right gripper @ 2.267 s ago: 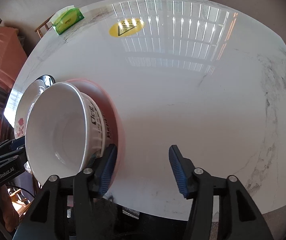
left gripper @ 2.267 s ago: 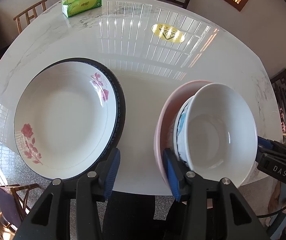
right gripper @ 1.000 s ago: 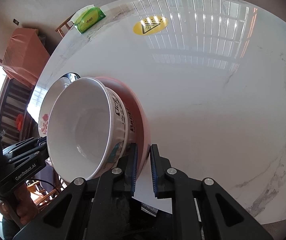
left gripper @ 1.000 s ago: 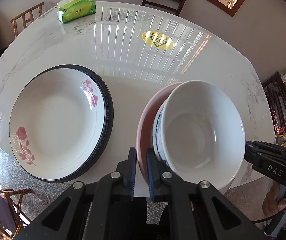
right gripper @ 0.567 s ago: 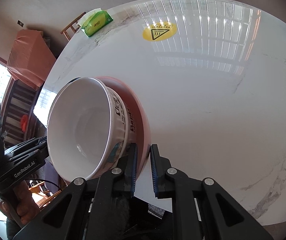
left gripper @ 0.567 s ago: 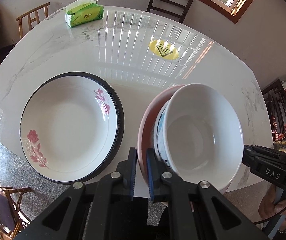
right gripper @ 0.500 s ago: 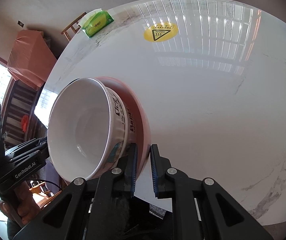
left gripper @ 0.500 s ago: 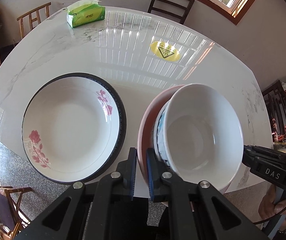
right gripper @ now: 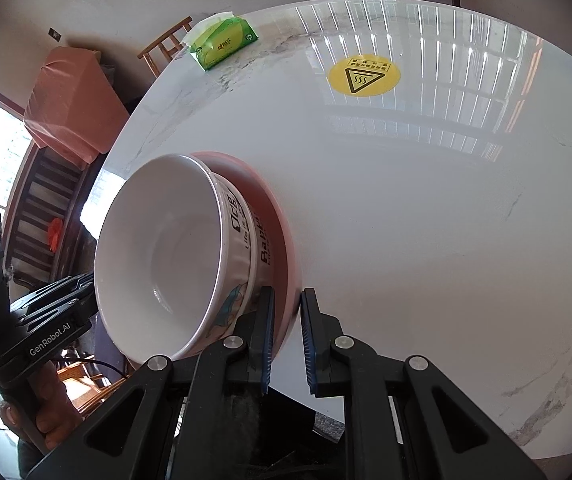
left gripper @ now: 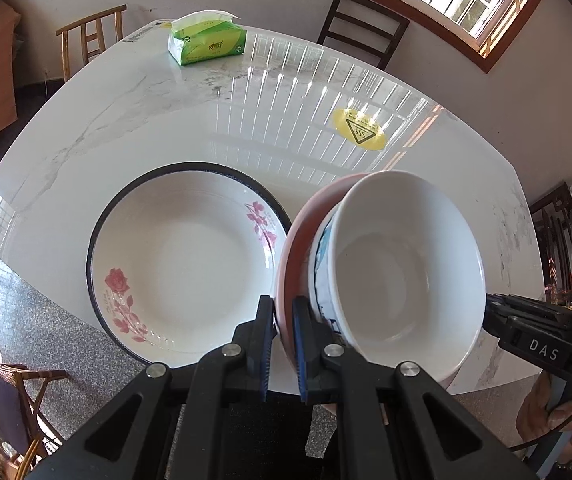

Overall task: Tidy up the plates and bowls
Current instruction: 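Lift the nested bowl stack with both grippers and carry it over the plates, then lower the bowl stack onto the plate stack with both grippers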

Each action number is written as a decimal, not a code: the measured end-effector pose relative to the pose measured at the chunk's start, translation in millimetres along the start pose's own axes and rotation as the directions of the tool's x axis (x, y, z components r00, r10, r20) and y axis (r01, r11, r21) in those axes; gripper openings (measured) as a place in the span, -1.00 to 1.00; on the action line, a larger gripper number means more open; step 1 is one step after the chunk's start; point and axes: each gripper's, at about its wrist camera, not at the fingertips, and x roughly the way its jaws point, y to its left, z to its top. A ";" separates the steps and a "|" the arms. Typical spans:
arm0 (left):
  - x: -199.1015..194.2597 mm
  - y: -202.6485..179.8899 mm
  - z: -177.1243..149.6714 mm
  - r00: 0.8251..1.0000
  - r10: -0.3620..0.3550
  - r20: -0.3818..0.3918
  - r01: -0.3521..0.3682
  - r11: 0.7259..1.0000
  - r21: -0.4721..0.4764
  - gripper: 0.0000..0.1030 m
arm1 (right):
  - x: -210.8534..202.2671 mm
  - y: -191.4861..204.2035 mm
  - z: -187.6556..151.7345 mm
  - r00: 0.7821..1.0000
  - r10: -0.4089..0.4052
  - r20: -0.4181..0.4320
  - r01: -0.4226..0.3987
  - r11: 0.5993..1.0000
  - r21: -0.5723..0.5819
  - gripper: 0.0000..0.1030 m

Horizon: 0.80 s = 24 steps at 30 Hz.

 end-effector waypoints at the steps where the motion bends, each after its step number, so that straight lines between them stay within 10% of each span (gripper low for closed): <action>1: -2.1 3.1 0.8 1.000 0.001 0.004 -0.001 1.000 -0.004 -0.81 | -0.7 3.6 0.8 1.000 0.001 0.001 -0.001 1.000 -0.005 -0.74; 24: -32.8 87.0 16.4 0.998 0.051 0.046 -0.045 0.990 -0.131 -0.85 | 30.9 79.1 32.0 0.997 0.056 -0.049 -0.060 0.994 -0.093 -0.72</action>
